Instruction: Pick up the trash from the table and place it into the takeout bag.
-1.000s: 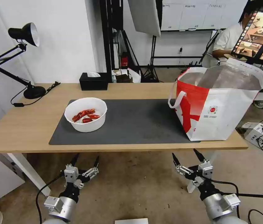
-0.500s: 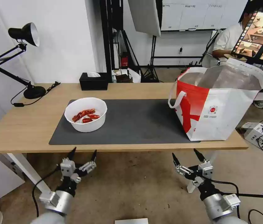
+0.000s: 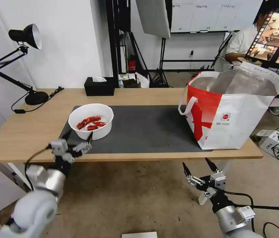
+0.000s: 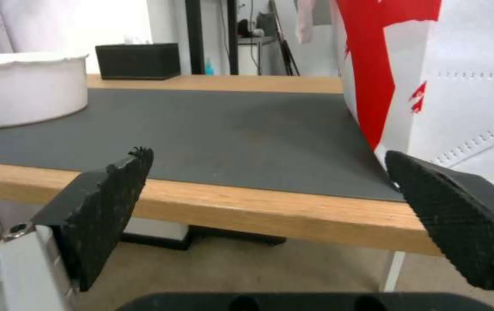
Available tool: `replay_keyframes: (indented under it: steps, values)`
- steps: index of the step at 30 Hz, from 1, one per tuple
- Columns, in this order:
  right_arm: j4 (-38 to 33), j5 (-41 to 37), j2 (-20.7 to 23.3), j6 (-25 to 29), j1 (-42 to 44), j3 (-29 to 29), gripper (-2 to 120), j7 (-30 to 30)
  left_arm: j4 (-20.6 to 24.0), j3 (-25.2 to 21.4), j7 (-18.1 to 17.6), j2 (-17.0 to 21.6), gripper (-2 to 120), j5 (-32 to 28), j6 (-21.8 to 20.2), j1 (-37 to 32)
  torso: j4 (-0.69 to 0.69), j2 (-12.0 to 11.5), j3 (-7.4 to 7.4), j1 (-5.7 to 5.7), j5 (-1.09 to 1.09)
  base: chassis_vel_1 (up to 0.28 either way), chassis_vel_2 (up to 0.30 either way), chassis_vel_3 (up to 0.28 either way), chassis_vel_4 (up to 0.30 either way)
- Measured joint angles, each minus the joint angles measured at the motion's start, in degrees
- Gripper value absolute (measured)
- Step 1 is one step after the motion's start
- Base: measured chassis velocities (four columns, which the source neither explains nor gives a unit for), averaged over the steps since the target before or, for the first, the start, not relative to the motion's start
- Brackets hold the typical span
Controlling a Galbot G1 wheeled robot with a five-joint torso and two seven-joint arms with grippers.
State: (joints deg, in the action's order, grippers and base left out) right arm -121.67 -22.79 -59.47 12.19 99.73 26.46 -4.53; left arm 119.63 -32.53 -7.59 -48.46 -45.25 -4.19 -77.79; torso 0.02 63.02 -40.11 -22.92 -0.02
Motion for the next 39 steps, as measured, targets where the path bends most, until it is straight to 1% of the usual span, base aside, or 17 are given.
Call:
replay_keyframes:
  steps: [3,4,6,7,8,10,11,14,15,19,20,22,23,26,31,34,39]
  values:
    - [0.0,0.0,0.0,0.0,0.0,0.0,100,0.0,-2.9,1.5,-0.1,5.1,100,-5.3,-2.7,6.2,-0.01,0.0,0.0,0.0,0.0,0.0,0.0,0.0,0.0]
    - [0.0,0.0,0.0,0.0,0.0,0.0,100,0.0,-2.9,1.5,-0.1,5.1,100,-5.3,-2.7,6.2,-0.01,0.0,0.0,0.0,0.0,0.0,0.0,0.0,0.0]
    - [0.0,0.0,0.0,0.0,0.0,0.0,100,0.0,-4.6,3.1,-0.1,7.1,100,-7.8,-3.8,9.8,-0.02,0.0,0.0,-0.01,0.02,0.0,0.0,0.0,0.0]
    - [0.0,0.0,0.0,0.0,0.0,0.0,100,0.0,-6.5,5.1,0.3,8.8,100,-10.5,-5.2,13.2,-0.03,0.0,0.0,-0.01,0.02,0.0,0.0,0.0,0.0]
    - [0.0,0.0,0.0,0.0,0.0,0.0,100,0.0,-6.5,5.1,0.3,8.8,100,-10.5,-5.2,13.2,-0.03,0.0,0.0,-0.01,0.02,0.0,0.0,0.0,0.0]
    - [0.0,0.0,0.0,0.0,0.0,0.0,100,0.0,-9.1,6.9,1.7,10.7,100,-14.2,-8.2,16.5,-0.04,0.0,-0.01,-0.01,0.01,0.0,0.0,0.0,0.0]
    - [0.0,0.0,0.0,0.0,0.0,0.0,100,0.0,-9.1,6.9,1.7,10.7,100,-14.2,-8.2,16.5,-0.04,0.0,-0.01,-0.01,0.01,0.0,0.0,0.0,0.0]
    - [0.0,0.0,0.0,0.0,0.0,0.0,100,0.0,-11.8,6.5,2.1,12.5,100,-18.7,-13.3,17.9,0.0,0.0,0.0,0.0,0.01,0.0,0.0,0.0,0.0]
    - [0.0,0.0,0.0,0.0,0.0,0.0,100,0.0,-11.8,6.5,2.1,12.5,100,-18.7,-13.3,17.9,0.0,0.0,0.0,0.0,0.01,0.0,0.0,0.0,0.0]
    - [0.0,0.0,0.0,0.0,0.0,0.0,100,0.0,-16.1,7.1,4.1,12.9,100,-20.5,-21.5,21.7,-0.01,0.0,-0.01,0.0,0.01,0.0,0.0,0.0,0.0]
    - [0.0,0.0,0.0,0.0,0.0,0.0,100,0.0,-16.1,7.1,4.1,12.9,100,-20.5,-21.5,21.7,-0.01,0.0,-0.01,0.0,0.01,0.0,0.0,0.0,0.0]
    - [0.0,0.0,0.0,0.0,0.0,0.0,100,0.0,-18.0,7.8,4.3,12.5,100,-22.1,-26.2,24.1,-0.02,0.0,0.0,-0.01,0.01,0.0,0.0,0.0,0.0]
    - [0.0,0.0,0.0,0.0,0.0,0.0,100,0.0,-18.0,7.8,4.3,12.5,100,-22.1,-26.2,24.1,-0.02,0.0,0.0,-0.01,0.01,0.0,0.0,0.0,0.0]
    - [0.0,0.0,0.0,0.0,0.0,0.0,100,0.0,-20.5,9.1,3.9,12.2,100,-24.0,-31.4,27.1,-0.02,0.0,0.0,0.0,0.01,0.0,0.0,0.0,0.0]
    - [0.0,0.0,0.0,0.0,0.0,0.0,100,0.0,-23.2,10.9,1.7,12.1,100,-26.0,-34.1,30.4,-0.02,0.0,0.0,0.0,0.01,0.0,0.0,0.0,0.0]
    - [0.0,0.0,0.0,0.0,0.0,0.0,100,0.0,-26.3,13.7,0.6,12.0,100,-27.2,-35.5,34.1,-0.01,0.0,0.0,0.0,0.01,0.0,0.0,0.0,0.0]
    - [0.0,0.0,0.0,0.0,0.0,0.0,100,0.0,-28.8,17.2,-0.6,11.7,100,-28.6,-36.8,37.7,-0.02,0.0,0.0,0.0,0.01,0.0,0.0,0.0,0.0]
